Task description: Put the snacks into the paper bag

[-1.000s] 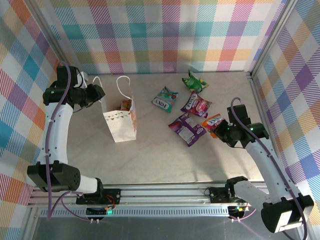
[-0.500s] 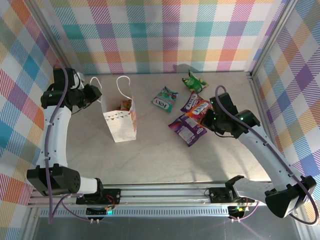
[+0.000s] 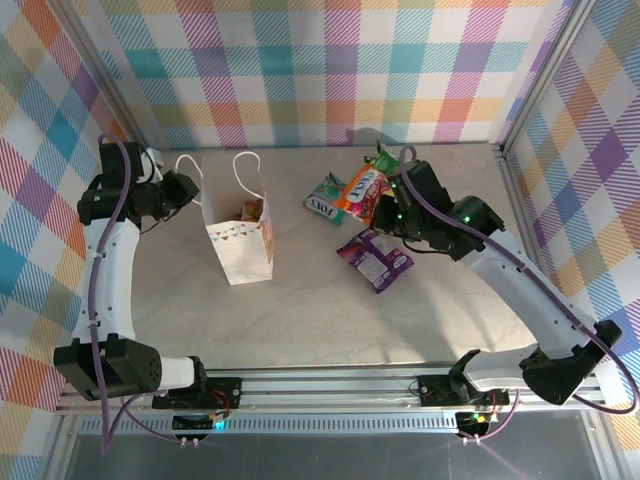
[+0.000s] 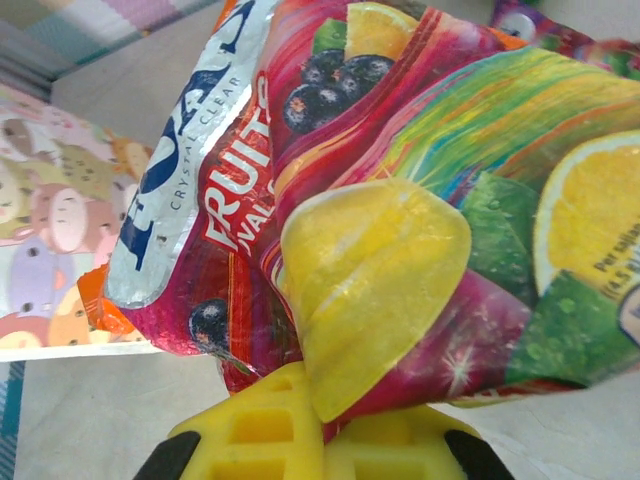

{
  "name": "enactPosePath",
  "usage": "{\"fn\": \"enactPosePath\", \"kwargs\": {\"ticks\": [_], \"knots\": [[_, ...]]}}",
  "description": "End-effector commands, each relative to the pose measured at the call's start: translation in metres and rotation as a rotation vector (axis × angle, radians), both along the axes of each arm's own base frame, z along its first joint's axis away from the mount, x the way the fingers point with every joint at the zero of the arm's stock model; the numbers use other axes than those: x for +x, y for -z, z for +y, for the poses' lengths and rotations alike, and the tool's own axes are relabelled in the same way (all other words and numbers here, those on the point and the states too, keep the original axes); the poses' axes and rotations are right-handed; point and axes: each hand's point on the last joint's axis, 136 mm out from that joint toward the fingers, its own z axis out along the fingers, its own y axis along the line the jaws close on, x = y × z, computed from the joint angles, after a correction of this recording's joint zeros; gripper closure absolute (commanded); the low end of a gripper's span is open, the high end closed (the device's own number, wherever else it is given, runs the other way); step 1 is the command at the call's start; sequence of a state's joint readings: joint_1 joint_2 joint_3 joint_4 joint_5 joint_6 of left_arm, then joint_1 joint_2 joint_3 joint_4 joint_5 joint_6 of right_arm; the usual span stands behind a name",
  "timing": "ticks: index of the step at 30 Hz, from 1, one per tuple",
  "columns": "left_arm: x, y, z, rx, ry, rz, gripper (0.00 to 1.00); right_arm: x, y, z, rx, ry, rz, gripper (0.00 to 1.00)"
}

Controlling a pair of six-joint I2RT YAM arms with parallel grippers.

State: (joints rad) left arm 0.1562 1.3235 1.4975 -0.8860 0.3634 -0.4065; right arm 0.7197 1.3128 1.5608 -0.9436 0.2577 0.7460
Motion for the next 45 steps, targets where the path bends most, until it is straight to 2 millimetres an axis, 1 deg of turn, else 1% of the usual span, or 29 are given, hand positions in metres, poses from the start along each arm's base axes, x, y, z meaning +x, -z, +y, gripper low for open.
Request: {"fn": "enactPosePath", "kwargs": {"ticks": [1,6,11,18,22,26,30,32,35,40,45], "knots": [[-0.005,-0.011,0.003,-0.025,-0.013,-0.037,0.77,0.008,-0.034,0.015,0.001,-0.059,-0.116,1.0],[-0.007,-0.008,0.004,-0.031,-0.015,-0.031,0.78,0.007,-0.056,0.046,-0.02,-0.167,-0.176,1.0],[-0.008,-0.008,0.005,-0.033,-0.014,-0.031,0.78,0.006,-0.071,0.069,-0.03,-0.237,-0.222,1.0],[-0.008,-0.009,0.004,-0.042,-0.013,-0.038,0.78,0.005,-0.102,0.105,-0.015,-0.368,-0.325,1.0],[-0.008,-0.007,0.006,-0.034,-0.016,-0.03,0.79,0.003,-0.114,0.126,-0.02,-0.44,-0.367,1.0],[-0.009,-0.004,0.008,-0.031,-0.021,-0.022,0.8,-0.001,-0.119,0.151,-0.025,-0.535,-0.397,1.0],[-0.01,-0.003,0.009,-0.028,-0.024,-0.023,0.8,-0.004,-0.124,0.17,-0.04,-0.597,-0.44,1.0],[-0.01,-0.004,0.009,-0.029,-0.026,-0.028,0.8,-0.004,-0.125,0.177,-0.049,-0.614,-0.454,1.0],[-0.009,-0.005,0.008,-0.035,-0.023,-0.034,0.8,0.0,-0.126,0.18,-0.047,-0.602,-0.458,1.0],[-0.01,-0.006,0.006,-0.058,-0.026,-0.034,0.81,-0.003,-0.13,0.191,-0.022,-0.641,-0.482,1.0],[-0.017,-0.007,0.002,-0.075,-0.016,-0.03,0.81,-0.008,-0.133,0.21,0.013,-0.727,-0.515,1.0]]}}
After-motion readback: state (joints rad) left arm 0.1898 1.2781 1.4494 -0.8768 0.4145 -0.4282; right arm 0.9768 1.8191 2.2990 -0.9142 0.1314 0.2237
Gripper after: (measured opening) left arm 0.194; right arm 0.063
